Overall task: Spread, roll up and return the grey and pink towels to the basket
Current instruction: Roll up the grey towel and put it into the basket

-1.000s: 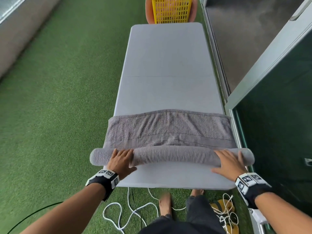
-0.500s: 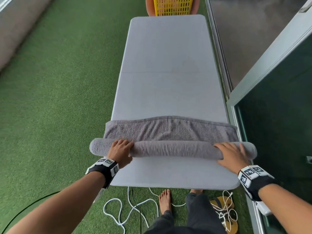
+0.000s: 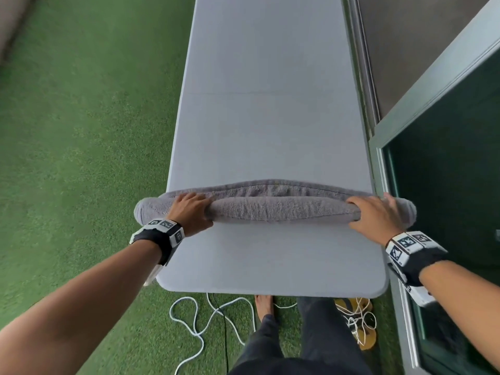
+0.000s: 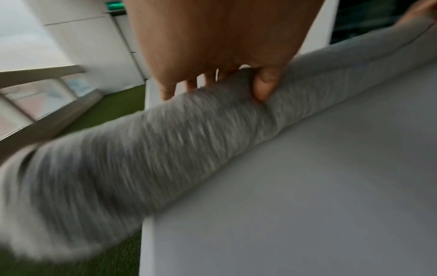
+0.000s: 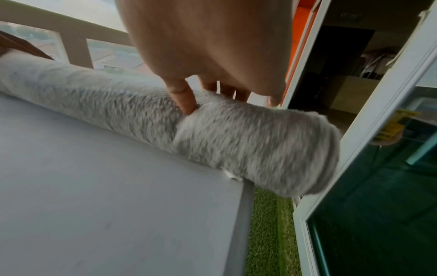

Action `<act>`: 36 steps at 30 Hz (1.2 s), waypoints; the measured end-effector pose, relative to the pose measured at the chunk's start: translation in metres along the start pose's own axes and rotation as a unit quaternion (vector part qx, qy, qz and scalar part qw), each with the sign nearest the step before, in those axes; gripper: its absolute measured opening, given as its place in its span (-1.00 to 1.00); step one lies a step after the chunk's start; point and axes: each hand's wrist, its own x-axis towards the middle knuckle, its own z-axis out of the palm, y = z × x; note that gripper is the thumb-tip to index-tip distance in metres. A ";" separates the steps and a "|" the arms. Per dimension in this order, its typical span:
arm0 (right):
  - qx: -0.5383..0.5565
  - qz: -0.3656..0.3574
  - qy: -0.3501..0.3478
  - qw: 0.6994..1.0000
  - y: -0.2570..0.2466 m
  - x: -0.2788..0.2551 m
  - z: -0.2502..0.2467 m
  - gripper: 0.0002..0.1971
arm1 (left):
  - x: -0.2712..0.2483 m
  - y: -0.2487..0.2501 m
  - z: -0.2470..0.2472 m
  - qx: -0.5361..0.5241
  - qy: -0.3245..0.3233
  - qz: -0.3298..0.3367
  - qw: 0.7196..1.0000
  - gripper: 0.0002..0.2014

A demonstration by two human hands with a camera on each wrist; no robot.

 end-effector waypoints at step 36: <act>0.294 0.140 -0.125 0.937 -0.154 -0.083 0.031 -0.45 | -0.079 0.174 0.037 -0.551 -0.073 -0.269 0.786 -0.60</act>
